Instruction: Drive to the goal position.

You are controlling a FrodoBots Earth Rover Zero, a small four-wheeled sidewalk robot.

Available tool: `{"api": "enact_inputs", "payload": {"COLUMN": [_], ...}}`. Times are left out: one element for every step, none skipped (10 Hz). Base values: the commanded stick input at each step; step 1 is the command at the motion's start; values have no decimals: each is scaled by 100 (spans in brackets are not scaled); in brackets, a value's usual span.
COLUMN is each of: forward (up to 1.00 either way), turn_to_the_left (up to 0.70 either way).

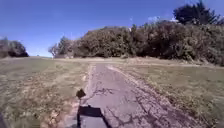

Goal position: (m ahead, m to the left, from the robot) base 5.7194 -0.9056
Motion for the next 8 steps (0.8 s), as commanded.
{"api": "enact_inputs", "payload": {"forward": [70,70,70,70,70,70,70,70], "turn_to_the_left": [0,11,27,35,35,35,35,35]}}
